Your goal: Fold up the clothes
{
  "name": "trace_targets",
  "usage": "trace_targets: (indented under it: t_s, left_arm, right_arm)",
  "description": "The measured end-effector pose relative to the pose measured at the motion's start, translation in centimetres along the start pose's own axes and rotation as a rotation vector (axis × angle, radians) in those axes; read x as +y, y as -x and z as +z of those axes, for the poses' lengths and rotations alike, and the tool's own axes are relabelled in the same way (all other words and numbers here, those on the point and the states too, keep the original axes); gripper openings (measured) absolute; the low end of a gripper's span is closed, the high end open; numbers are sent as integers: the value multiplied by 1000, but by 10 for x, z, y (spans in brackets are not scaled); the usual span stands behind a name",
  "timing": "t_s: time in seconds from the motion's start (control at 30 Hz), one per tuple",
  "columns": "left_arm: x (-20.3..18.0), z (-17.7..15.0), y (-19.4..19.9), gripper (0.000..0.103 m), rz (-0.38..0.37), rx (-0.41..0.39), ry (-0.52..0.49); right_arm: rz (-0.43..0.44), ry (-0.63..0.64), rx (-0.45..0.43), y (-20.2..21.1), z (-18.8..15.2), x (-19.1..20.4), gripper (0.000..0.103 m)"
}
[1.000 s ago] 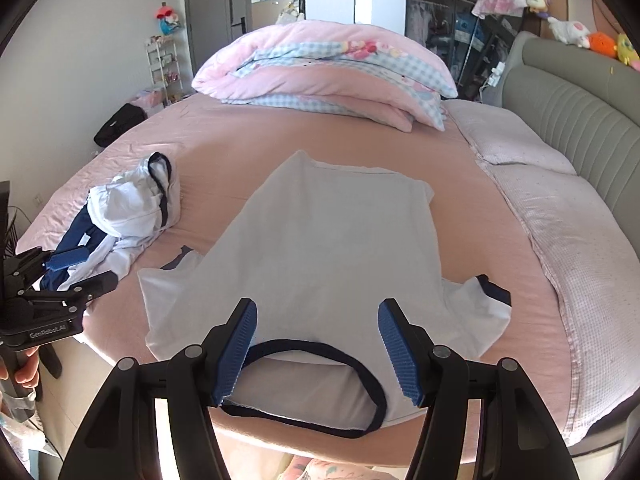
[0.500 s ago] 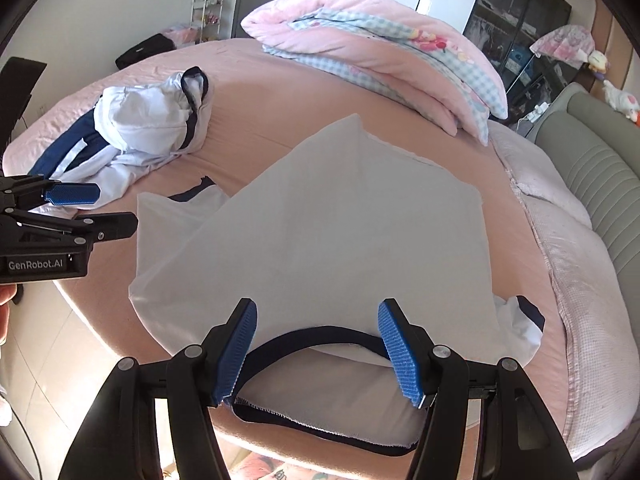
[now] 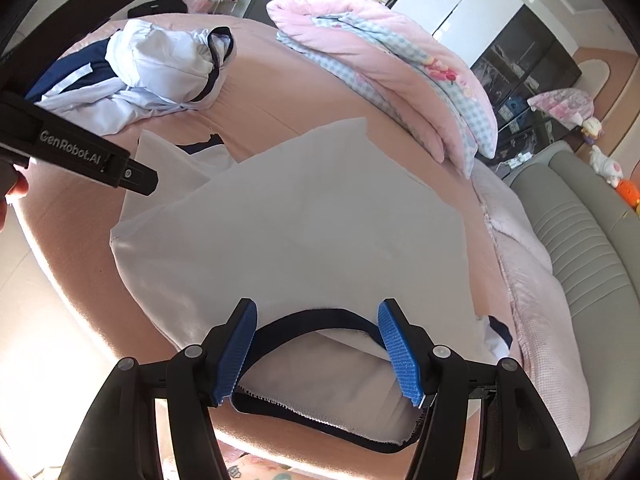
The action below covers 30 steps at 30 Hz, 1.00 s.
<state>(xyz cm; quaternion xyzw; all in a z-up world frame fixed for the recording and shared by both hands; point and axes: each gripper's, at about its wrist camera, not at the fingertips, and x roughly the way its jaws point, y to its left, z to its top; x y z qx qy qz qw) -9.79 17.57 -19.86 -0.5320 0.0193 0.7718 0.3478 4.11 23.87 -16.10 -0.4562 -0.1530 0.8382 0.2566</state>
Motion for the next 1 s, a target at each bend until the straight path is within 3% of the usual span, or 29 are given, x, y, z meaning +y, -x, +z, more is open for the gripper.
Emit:
trace_targets:
  t_s: [0.47,0.6,0.67,0.87,1.0]
  left_arm:
    - [13,20,-20,70,-129,26,60]
    - [14,18,-21,90,-199,20,51]
    - [12,15,-20,93,-200,7,32]
    - [5,5,-19,94,-176,-63,-9]
    - [12,4,-19,93,-219,-95,33]
  right_arm:
    - [17,79,17,-3,1,34,63]
    - [30,92,17,-2,5,44,63]
    - [28,104,15,-2,7,51,63]
    - [20,129,12,-9,16,67,63]
    - [25,108,19,-16,23,68,63]
